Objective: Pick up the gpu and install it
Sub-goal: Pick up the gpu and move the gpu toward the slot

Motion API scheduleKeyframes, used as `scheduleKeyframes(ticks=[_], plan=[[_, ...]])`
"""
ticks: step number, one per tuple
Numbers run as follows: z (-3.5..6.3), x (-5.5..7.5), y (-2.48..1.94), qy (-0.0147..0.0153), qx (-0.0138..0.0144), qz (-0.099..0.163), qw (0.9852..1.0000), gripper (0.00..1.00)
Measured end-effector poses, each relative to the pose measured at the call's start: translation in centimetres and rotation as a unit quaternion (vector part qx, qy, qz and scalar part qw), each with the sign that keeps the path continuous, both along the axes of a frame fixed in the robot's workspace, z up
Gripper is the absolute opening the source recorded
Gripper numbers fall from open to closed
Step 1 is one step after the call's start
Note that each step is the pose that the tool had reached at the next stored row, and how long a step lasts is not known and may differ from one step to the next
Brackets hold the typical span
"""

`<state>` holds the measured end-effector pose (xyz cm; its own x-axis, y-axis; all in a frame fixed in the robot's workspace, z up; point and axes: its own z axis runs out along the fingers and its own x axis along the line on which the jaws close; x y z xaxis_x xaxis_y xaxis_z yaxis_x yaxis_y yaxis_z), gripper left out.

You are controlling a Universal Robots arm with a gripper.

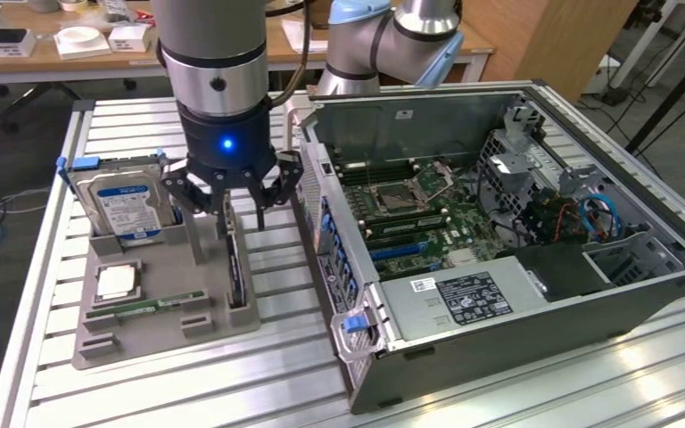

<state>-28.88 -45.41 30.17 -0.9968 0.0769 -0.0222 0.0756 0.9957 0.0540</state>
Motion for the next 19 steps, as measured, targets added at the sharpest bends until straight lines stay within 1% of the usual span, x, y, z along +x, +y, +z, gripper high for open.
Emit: scheduleKeyframes(ticks=[5, 12, 19], plan=[[-0.67, 0.0, 0.00, 0.0000, 0.0000, 0.000, 1.0000, 0.47], [-1.36, 0.0, 0.00, 0.0000, 0.0000, 0.000, 1.0000, 0.47], [-1.86, -0.2, 0.00, 0.0000, -0.0001, 0.000, 1.0000, 0.47]])
